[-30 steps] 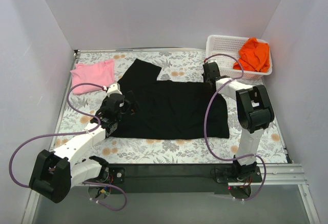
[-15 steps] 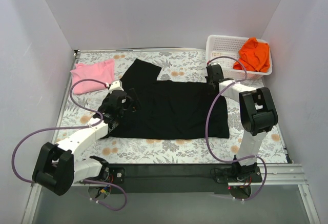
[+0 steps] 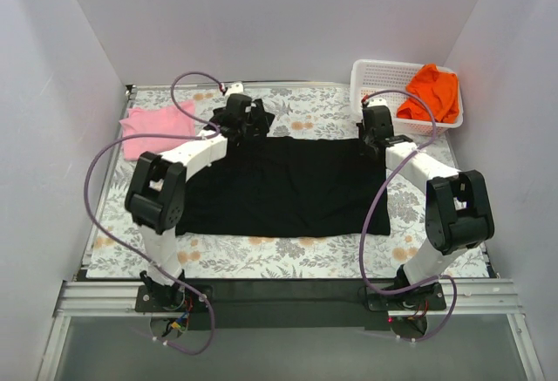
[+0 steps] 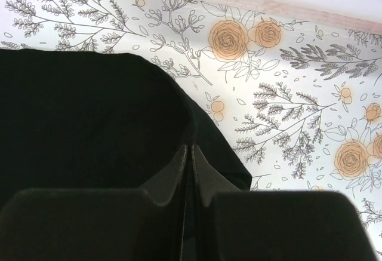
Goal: Fold and stack the t-shirts
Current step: Fold the tshirt
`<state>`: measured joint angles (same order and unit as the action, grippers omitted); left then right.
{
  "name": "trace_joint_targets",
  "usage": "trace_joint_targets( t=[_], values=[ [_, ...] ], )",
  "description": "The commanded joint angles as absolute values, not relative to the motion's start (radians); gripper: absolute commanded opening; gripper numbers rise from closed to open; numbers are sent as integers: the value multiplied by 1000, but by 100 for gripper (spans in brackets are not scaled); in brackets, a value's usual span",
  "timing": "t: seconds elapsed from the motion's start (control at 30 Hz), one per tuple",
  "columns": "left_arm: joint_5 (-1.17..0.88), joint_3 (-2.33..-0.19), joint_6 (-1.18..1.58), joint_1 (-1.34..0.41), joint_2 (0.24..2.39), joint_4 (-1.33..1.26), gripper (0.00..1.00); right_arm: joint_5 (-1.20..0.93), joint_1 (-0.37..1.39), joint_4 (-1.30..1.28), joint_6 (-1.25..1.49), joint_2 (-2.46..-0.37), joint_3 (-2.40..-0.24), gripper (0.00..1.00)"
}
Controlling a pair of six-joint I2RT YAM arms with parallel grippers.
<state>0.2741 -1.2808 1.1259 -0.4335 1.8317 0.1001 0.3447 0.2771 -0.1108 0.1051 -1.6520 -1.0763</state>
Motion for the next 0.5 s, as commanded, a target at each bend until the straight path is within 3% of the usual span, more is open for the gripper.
trace_joint_targets(
  t=[0.0,0.23,0.47],
  values=[
    [339,-1469,1036,-426,1977,147,95,310,273,-86,101,-1623,-1062,1],
    [408,-1779,993,-426,2264,193,90,292,268,-72,90,-1609,-1042,1],
    [445,-1908,950,-410,2385,180,88,258,265,-48,92,-1580,-1008,1]
  ],
)
